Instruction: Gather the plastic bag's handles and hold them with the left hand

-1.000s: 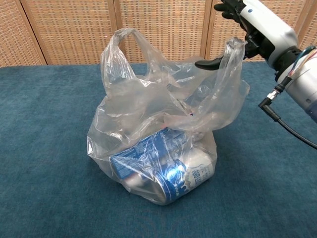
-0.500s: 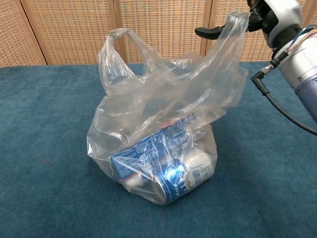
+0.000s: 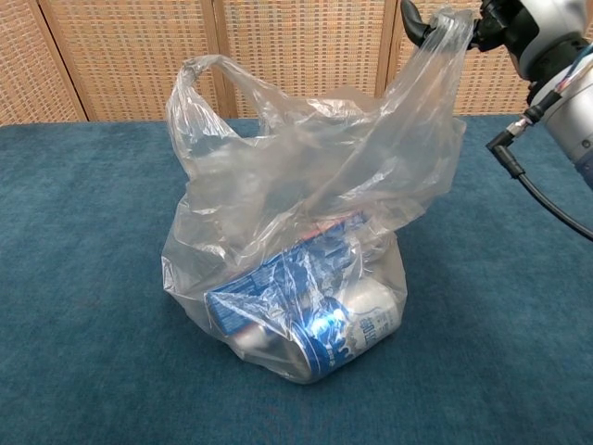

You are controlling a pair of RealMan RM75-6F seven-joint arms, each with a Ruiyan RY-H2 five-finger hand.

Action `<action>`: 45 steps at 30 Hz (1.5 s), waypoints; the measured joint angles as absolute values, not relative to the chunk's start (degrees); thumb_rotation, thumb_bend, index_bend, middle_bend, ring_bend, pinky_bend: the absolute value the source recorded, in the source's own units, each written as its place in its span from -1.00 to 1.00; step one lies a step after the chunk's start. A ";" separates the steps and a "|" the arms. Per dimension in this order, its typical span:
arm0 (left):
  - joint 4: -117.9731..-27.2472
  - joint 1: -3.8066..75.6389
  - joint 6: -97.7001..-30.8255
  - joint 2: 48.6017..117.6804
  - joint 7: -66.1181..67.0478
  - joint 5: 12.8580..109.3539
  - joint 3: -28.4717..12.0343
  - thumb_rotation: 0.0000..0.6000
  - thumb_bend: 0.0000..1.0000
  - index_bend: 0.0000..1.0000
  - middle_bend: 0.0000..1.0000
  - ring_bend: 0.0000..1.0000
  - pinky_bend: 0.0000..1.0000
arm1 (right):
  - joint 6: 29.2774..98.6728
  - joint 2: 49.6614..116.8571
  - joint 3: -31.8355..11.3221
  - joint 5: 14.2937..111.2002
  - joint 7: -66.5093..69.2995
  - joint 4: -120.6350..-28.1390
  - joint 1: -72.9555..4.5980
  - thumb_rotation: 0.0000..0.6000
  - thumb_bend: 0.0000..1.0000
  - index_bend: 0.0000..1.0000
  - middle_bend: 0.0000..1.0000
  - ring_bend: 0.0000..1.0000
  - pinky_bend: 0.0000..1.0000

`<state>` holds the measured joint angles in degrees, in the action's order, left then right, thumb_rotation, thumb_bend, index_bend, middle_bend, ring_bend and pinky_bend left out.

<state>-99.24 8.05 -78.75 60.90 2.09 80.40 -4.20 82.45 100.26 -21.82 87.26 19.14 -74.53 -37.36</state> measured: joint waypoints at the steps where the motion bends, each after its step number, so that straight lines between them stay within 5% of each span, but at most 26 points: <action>1: -99.34 8.35 -78.27 60.78 1.24 80.63 -4.23 1.00 -0.67 -1.00 -1.00 -1.00 -1.00 | 82.56 100.05 -21.47 87.64 18.72 -74.52 -37.36 1.00 0.21 -1.00 -1.00 -1.00 -1.00; 11: -99.77 15.38 -68.67 59.76 -20.01 85.68 -4.92 1.00 -0.69 -1.00 -1.00 -1.00 -1.00 | 82.97 97.06 -18.69 90.74 14.10 -75.33 -37.41 1.00 0.21 -1.00 -1.00 -1.00 -1.00; 33: -88.17 39.81 -57.35 66.10 -112.80 100.52 -2.07 1.00 -0.73 -1.00 -1.00 -1.00 -1.00 | 82.74 92.28 -17.95 89.68 11.20 -79.98 -36.72 1.00 0.21 -1.00 -1.00 -1.00 -1.00; 45: -79.71 42.27 -56.90 72.18 -124.71 95.84 0.96 1.00 -0.81 -0.98 -1.00 -1.00 -0.87 | 82.37 92.51 -17.85 88.78 11.91 -79.06 -37.06 1.00 0.21 -1.00 -1.00 -1.00 -1.00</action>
